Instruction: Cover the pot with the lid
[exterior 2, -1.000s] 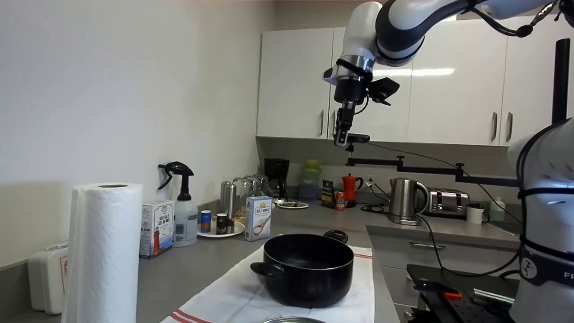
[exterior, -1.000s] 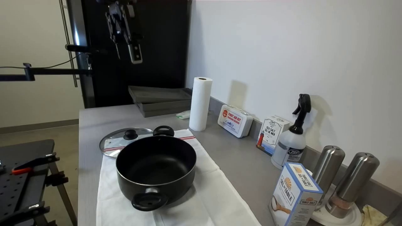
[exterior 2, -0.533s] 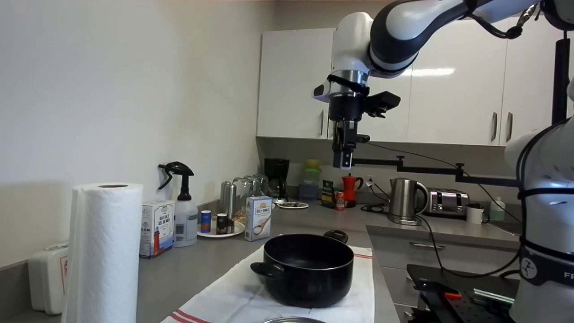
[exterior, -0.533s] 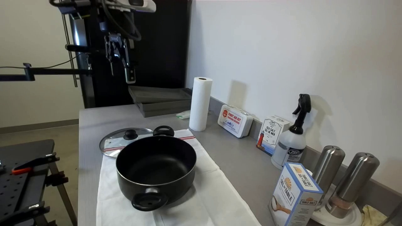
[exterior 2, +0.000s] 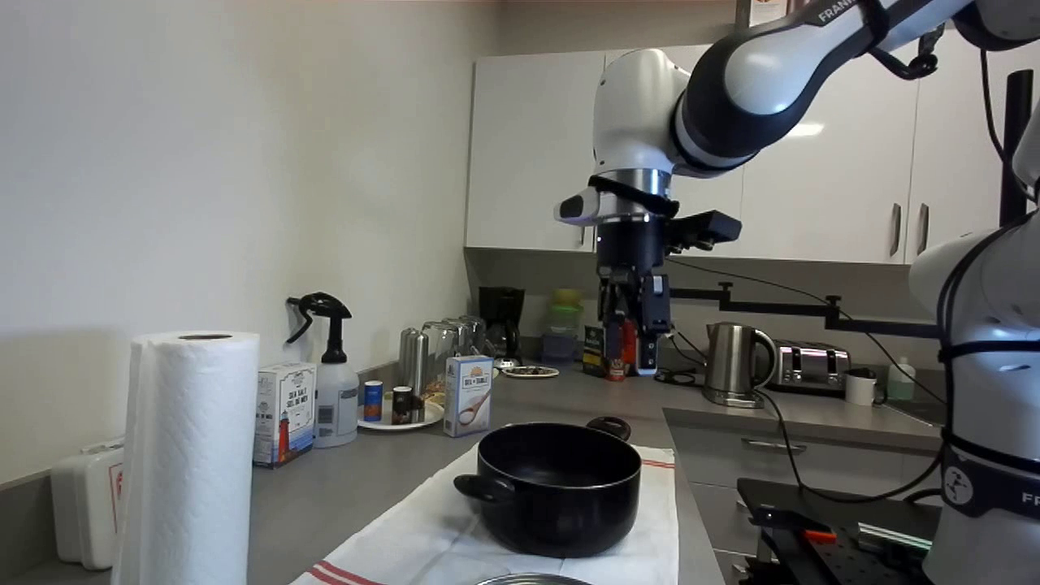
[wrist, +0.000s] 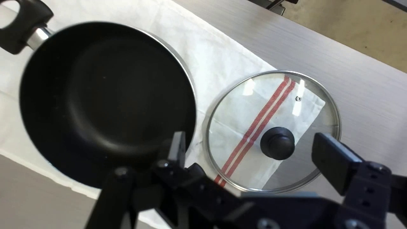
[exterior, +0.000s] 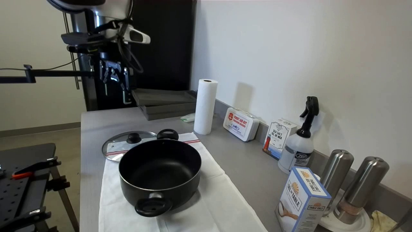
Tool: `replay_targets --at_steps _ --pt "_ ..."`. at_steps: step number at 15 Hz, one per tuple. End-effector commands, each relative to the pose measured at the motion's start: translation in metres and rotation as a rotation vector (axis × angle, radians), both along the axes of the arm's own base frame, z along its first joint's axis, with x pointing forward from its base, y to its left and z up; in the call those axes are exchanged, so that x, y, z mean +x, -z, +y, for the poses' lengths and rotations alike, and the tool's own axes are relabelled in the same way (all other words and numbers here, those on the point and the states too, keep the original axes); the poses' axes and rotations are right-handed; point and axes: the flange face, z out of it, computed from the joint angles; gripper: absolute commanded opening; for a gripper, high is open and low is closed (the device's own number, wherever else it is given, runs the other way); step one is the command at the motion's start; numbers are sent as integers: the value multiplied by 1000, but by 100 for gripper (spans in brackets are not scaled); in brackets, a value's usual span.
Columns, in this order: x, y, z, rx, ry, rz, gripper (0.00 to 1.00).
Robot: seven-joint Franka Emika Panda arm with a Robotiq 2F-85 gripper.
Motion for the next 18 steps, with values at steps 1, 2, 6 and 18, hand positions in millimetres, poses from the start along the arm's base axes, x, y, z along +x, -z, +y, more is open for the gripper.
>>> replay_targets --at_steps 1,2,6,18 --pt "-1 37 24 18 -101 4 100" --pt "0 45 29 16 -123 4 100" --pt "5 81 48 22 -205 18 100" --pt "34 156 95 31 -343 44 100"
